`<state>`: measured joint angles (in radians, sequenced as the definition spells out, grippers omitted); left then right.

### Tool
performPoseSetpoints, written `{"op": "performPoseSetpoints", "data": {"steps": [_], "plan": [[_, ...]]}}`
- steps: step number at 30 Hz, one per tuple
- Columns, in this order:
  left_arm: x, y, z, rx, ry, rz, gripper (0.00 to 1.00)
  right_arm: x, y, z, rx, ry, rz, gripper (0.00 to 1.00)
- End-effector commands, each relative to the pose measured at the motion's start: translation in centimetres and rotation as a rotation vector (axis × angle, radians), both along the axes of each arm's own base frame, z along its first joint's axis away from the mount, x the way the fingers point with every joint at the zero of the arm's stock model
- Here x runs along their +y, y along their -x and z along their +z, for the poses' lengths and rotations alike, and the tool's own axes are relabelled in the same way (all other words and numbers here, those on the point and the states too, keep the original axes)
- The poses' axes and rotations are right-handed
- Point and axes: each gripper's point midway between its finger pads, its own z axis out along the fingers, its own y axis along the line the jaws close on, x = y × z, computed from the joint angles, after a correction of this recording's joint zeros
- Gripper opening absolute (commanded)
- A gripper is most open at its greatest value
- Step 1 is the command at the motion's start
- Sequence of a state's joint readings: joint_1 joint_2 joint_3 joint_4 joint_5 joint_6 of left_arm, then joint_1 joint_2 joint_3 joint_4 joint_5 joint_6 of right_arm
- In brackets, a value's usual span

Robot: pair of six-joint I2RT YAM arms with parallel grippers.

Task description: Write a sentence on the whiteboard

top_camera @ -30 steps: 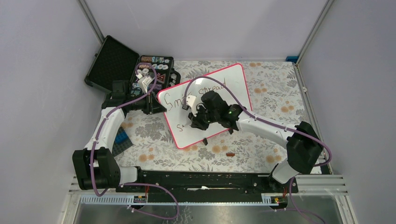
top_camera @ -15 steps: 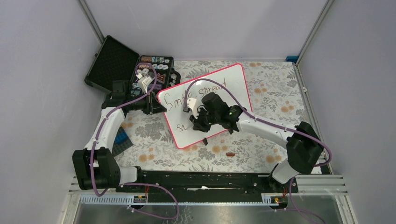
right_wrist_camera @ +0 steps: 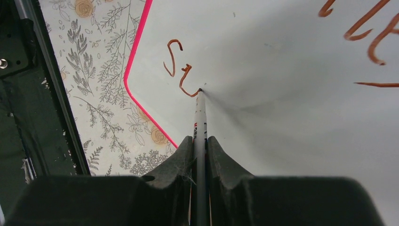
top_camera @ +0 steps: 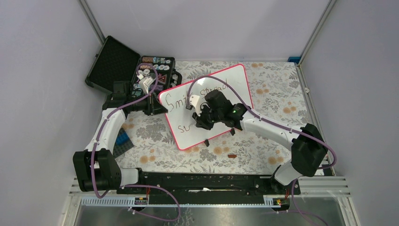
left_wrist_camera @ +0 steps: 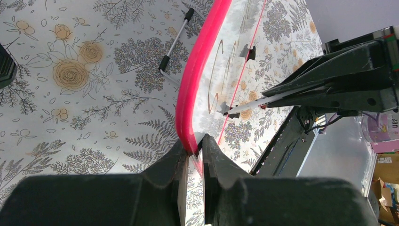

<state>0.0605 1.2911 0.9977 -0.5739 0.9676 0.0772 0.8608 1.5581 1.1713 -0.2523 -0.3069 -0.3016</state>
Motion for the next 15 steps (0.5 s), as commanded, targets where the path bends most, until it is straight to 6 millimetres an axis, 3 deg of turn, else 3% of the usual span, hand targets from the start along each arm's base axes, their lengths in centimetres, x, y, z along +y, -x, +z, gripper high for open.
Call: {"op": "performPoseSetpoints", "data": {"steps": [1,7,15], "plan": [[0.1,-0.9,0.7,-0.095,-0.038,-0.008,0.0,0.8,-2.4,3.3,-0.093,-0.052,-0.034,0.0],[0.1,-0.8,0.6,-0.093,-0.038,-0.011,0.0,0.8,-2.5,3.2,-0.092,-0.05,-0.037,0.0],[0.1,-0.8,0.6,-0.096,-0.04,-0.009,0.0,0.3,-1.3,1.3,-0.042,-0.029,-0.015,0.0]]}}
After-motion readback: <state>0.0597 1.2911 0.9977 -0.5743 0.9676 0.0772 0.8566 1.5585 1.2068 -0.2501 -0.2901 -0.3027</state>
